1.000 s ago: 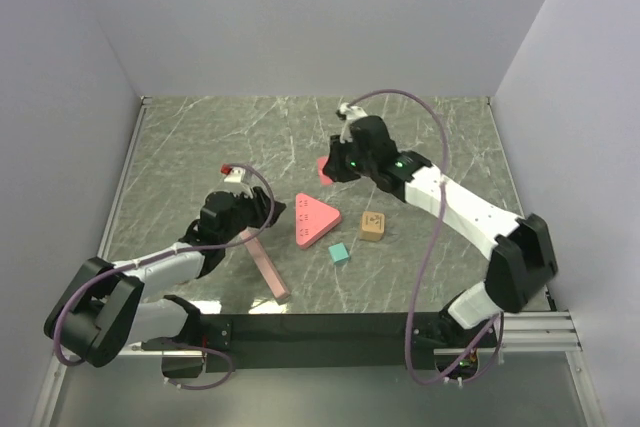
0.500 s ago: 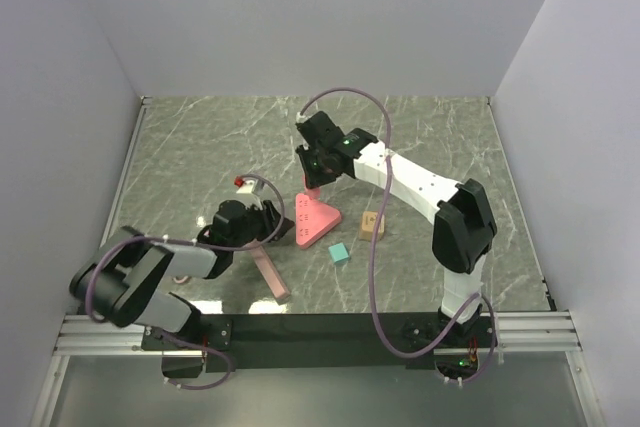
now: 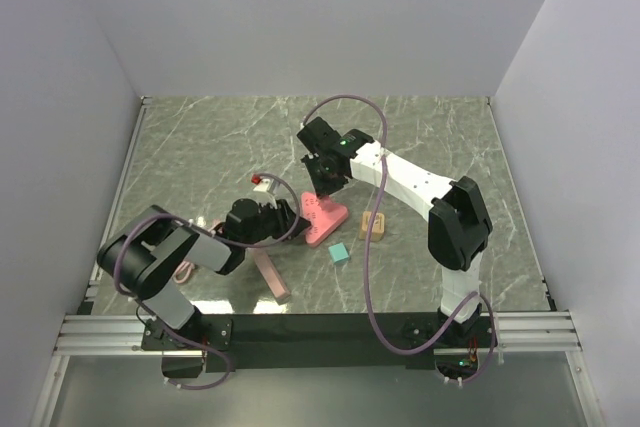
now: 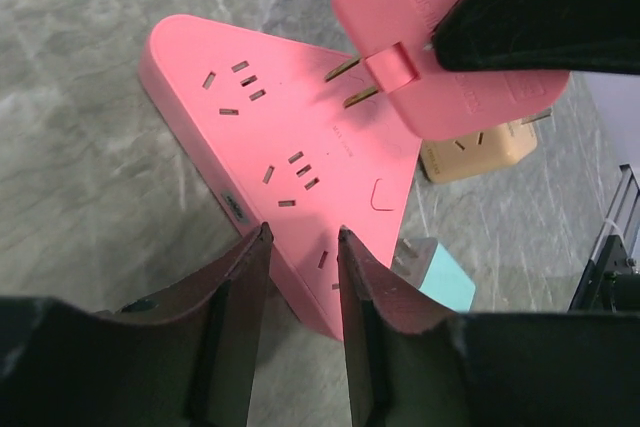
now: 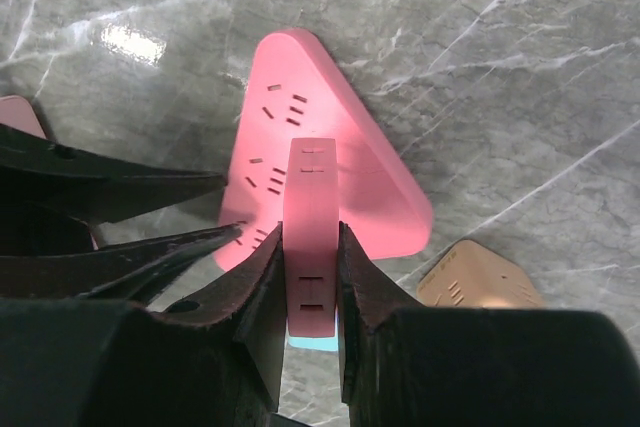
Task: Insert the plug
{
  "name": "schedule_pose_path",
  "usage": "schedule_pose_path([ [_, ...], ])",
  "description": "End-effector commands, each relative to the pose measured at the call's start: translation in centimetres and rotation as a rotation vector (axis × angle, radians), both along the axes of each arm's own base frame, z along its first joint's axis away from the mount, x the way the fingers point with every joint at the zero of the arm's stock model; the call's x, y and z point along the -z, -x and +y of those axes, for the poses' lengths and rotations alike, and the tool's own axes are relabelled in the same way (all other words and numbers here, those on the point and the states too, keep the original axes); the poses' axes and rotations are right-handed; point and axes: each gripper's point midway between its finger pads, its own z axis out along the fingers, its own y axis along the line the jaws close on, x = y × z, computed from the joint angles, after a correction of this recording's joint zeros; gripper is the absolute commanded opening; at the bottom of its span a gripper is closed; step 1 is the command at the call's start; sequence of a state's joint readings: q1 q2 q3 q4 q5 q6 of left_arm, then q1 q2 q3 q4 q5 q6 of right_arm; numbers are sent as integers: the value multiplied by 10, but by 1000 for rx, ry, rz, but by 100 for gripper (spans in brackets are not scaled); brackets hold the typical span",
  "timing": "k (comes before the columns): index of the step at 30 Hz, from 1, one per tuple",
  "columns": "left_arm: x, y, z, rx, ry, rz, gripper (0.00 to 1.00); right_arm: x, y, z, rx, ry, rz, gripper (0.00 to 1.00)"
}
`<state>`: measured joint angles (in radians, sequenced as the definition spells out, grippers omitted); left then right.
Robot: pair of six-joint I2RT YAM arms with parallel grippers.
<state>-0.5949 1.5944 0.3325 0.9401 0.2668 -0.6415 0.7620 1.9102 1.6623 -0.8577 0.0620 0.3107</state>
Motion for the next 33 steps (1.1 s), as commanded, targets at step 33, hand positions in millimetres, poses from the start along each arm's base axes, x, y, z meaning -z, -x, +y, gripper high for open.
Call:
schedule_pose_path([
  [33, 1, -9, -29, 28, 32, -16, 36, 10, -33, -1, -12, 143, -40, 0],
])
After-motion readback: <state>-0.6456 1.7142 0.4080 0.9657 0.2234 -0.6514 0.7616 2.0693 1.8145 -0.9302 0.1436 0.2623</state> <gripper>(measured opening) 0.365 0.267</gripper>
